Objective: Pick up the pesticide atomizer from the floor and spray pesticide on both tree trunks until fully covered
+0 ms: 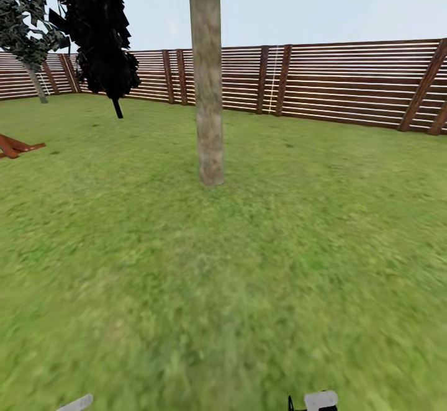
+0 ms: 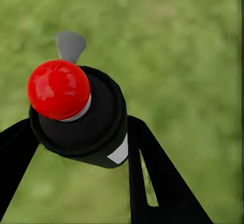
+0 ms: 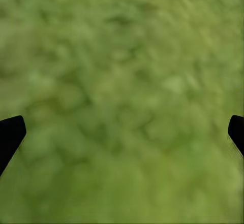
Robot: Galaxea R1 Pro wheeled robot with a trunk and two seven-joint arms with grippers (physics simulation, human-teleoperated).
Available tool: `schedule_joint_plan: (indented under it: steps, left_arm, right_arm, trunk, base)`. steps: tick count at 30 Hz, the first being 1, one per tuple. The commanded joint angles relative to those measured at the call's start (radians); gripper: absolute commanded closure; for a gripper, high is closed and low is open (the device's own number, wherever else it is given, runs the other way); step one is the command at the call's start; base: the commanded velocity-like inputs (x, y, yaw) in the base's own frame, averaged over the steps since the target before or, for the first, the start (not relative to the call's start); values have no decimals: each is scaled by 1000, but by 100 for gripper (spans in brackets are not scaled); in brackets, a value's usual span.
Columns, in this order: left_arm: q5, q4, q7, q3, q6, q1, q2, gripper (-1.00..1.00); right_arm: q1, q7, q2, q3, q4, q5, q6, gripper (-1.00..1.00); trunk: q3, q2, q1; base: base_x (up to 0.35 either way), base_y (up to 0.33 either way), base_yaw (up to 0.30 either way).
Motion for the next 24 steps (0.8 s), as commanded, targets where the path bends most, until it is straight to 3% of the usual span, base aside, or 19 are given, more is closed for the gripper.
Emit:
schedule_joint_plan:
  steps: [1, 24]
  left_arm:
    - [4, 0, 5, -8, -2, 0, 0, 100]
    - [4, 0, 4, -8, -3, 0, 0, 100]
  right_arm:
    - [-1, -5, 0, -7, 1, 11, -2, -100]
    - [-1, -5, 0, -7, 1, 11, -2, -100]
  trunk:
    - [-1, 0, 0]
    - [-1, 0, 0]
  base:
    - [339, 0, 0]
    - [339, 0, 0]
